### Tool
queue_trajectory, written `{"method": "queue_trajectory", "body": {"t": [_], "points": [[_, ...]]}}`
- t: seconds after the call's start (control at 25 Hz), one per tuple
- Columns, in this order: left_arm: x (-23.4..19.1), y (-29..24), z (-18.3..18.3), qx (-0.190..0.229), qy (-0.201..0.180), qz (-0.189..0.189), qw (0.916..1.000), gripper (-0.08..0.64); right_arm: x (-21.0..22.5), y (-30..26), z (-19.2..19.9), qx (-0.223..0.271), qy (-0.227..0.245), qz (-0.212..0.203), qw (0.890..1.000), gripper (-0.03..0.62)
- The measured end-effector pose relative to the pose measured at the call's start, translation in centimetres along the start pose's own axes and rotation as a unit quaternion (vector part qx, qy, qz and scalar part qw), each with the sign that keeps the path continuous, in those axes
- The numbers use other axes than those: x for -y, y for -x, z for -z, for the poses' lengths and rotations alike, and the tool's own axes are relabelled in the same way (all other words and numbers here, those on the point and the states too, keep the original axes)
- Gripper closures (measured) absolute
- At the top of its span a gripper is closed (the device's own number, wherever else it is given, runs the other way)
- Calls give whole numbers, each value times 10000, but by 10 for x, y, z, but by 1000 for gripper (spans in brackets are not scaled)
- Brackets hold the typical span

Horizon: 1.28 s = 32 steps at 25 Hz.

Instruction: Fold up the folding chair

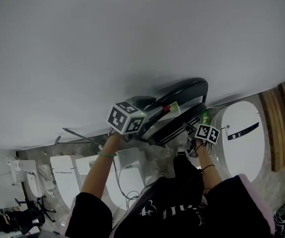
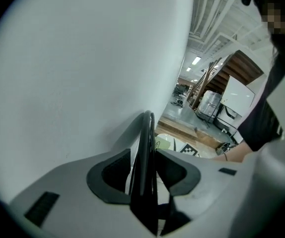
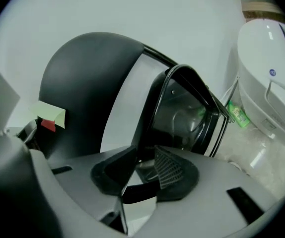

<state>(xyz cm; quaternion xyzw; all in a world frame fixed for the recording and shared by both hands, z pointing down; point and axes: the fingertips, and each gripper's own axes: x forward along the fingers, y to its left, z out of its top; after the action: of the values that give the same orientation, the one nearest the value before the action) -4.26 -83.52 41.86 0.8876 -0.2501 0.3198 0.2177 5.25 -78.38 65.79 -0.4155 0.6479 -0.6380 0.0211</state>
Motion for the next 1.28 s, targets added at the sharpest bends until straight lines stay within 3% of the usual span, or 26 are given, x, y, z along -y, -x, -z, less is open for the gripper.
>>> {"method": "queue_trajectory", "body": {"t": [0.16,0.32,0.44,0.68,0.96,1.16,1.28], "points": [[-9,21,-14,724,417,-278,9961,420,-5,25,-10,118,353,120,9992,489],[-7,67,-33,1714,998,-231,9799,420,-36,55,-13,254,979,14,9949,489],[10,98,-34,2145,1022,-201,9711,420,-68,76,-10,409,1492,-126,9879,489],[50,133,17,2118,679,-667,9727,422,-118,103,19,550,2076,-408,9758,491],[105,165,100,2188,1018,-623,9685,482,-158,121,88,604,2156,-678,9723,512],[124,197,156,2320,1237,-785,9616,545,-174,142,153,794,2016,-662,9740,540],[140,209,184,2357,1350,-675,9600,551,-182,161,196,851,1977,-752,9736,549]]}}
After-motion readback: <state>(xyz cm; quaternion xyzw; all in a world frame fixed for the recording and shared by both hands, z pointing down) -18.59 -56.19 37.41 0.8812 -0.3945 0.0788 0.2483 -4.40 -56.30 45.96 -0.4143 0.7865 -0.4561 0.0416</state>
